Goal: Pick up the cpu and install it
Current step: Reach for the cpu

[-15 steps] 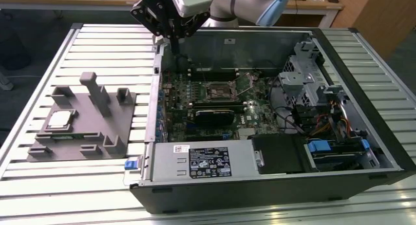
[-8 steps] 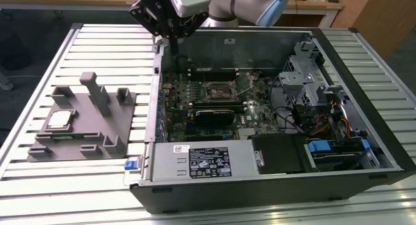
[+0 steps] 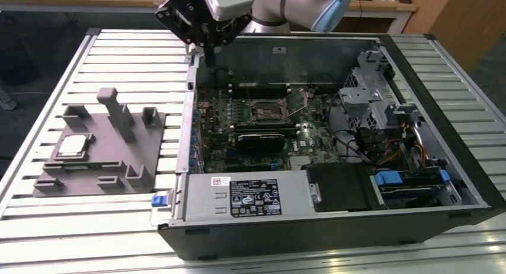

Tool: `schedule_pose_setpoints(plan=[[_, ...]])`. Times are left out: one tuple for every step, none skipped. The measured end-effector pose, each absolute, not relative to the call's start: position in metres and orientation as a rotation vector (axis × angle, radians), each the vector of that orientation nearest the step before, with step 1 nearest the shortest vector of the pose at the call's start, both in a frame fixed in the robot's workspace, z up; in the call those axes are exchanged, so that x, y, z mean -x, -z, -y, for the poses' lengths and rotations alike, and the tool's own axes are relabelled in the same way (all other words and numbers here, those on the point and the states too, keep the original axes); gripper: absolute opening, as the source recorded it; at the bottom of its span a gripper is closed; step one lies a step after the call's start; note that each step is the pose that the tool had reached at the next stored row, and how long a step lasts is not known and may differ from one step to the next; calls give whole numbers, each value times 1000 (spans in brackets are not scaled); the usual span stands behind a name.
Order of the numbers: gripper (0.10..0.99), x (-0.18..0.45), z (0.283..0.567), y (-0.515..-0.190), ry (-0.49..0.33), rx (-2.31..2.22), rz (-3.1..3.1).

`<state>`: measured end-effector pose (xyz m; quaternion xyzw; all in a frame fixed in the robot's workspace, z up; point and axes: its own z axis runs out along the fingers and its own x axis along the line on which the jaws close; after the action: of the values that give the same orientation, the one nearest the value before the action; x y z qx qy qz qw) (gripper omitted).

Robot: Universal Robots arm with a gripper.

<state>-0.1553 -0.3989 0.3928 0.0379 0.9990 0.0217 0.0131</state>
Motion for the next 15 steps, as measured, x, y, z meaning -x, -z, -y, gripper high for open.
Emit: schedule_pose_setpoints(plan=[[106,156,399,-393,-68,-118,-3112],[106,156,399,-393,-68,-118,-3113],[106,156,399,-393,-68,-118,-3112],[106,157,399,-393,-68,-118,-3112],[106,157,399,-393,-68,-118,-3112],[106,157,399,-393,-68,-118,-3113],[106,158,399,-393,-68,-118,-3113],[106,158,399,-393,-68,-118,-3113],[106,158,399,-393,-68,-118,-3112],[106,159,399,-393,-68,-118,-3112],[106,159,399,-393,-68,-118,-3112],[106,159,399,-393,-68,-118,-3113],[106,160,399,-393,-68,-118,-3113],[106,160,399,-393,-68,-118,-3113],[106,160,399,-393,-68,-118,-3113]])
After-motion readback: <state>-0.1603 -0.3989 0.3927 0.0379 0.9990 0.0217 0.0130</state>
